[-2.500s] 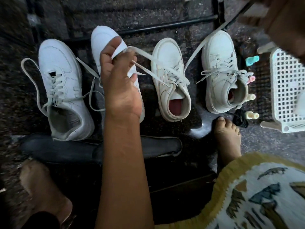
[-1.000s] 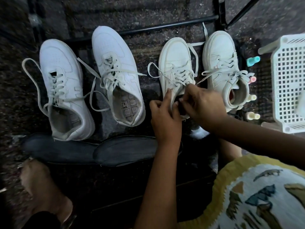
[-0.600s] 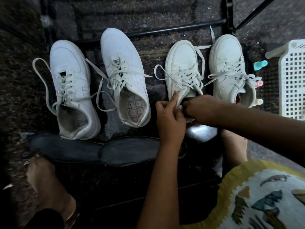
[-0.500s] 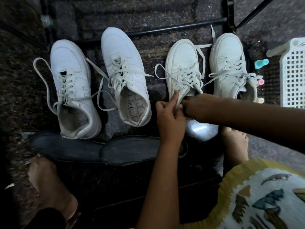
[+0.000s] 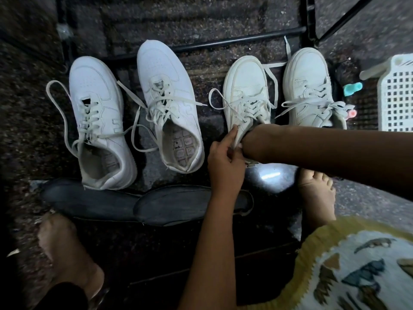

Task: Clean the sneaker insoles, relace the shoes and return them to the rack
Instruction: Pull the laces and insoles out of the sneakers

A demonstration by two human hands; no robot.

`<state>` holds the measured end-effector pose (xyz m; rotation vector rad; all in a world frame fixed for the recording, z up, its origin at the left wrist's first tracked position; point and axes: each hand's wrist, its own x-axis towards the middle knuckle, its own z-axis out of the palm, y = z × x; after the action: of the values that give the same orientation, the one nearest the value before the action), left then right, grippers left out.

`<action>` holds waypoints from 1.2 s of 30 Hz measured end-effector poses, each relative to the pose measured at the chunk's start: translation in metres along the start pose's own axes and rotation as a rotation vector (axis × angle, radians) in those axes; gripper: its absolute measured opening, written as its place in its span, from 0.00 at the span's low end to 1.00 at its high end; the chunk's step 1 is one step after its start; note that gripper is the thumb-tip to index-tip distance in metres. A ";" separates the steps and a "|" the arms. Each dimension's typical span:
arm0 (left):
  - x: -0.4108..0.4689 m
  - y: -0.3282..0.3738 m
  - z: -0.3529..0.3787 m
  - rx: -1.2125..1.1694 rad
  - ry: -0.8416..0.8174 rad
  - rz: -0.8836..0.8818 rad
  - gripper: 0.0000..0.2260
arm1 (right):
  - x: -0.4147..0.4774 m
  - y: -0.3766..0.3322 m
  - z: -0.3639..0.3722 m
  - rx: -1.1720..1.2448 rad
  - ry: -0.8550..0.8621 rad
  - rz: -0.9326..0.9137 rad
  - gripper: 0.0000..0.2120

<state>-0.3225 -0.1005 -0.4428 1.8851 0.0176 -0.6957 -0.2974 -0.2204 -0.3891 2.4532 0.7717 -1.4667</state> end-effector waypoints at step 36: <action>0.003 -0.013 0.003 -0.018 -0.012 0.026 0.20 | 0.006 0.007 0.027 -0.201 0.183 0.013 0.07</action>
<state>-0.3258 -0.0986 -0.4562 1.8608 -0.0082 -0.6865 -0.3119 -0.2355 -0.4082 2.4544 0.8889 -1.1106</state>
